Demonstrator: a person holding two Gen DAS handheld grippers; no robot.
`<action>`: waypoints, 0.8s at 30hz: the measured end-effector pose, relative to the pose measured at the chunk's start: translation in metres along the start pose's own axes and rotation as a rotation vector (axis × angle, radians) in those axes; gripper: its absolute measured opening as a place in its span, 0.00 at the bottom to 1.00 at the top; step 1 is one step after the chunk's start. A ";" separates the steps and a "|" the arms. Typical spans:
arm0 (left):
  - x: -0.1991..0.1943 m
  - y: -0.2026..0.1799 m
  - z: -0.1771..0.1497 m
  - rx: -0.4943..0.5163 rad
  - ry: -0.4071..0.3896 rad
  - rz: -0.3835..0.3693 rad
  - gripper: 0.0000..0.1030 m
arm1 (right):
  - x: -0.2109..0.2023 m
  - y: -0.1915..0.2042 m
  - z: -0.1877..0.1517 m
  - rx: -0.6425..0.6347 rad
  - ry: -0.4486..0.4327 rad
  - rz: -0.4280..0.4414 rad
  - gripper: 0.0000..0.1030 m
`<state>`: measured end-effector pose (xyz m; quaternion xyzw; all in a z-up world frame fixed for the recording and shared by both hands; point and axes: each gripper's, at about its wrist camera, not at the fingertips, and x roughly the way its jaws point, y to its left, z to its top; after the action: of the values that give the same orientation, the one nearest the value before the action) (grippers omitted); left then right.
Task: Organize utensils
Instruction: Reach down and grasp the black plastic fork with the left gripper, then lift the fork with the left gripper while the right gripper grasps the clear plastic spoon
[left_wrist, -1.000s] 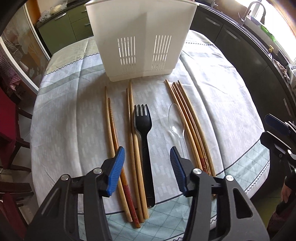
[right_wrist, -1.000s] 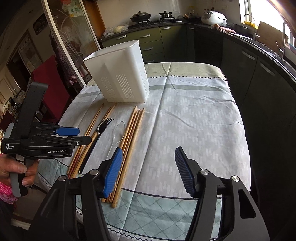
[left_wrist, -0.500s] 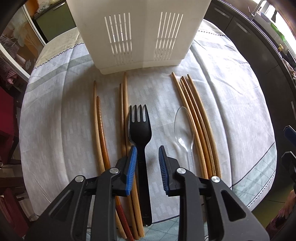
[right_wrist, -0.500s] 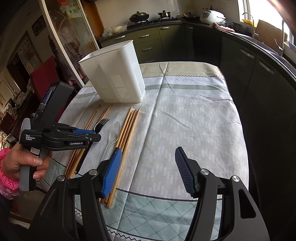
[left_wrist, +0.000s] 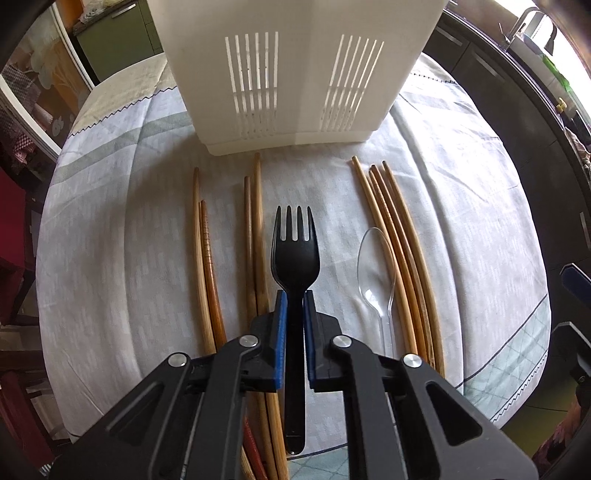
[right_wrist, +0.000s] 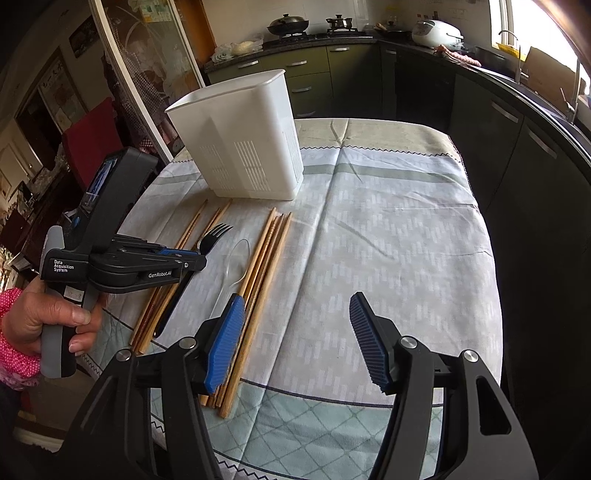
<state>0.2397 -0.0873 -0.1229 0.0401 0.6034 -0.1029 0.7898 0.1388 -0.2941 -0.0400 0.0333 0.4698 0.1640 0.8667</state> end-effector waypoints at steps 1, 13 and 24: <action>-0.003 0.001 0.000 0.001 -0.011 -0.001 0.09 | 0.004 0.004 0.002 -0.003 0.016 0.014 0.58; -0.036 0.025 -0.002 -0.022 -0.111 -0.024 0.09 | 0.093 0.056 0.028 0.018 0.314 0.146 0.32; -0.054 0.051 -0.019 -0.031 -0.191 -0.027 0.09 | 0.130 0.069 0.032 0.042 0.407 0.051 0.23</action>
<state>0.2190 -0.0282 -0.0790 0.0100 0.5274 -0.1075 0.8427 0.2136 -0.1844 -0.1120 0.0296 0.6378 0.1795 0.7484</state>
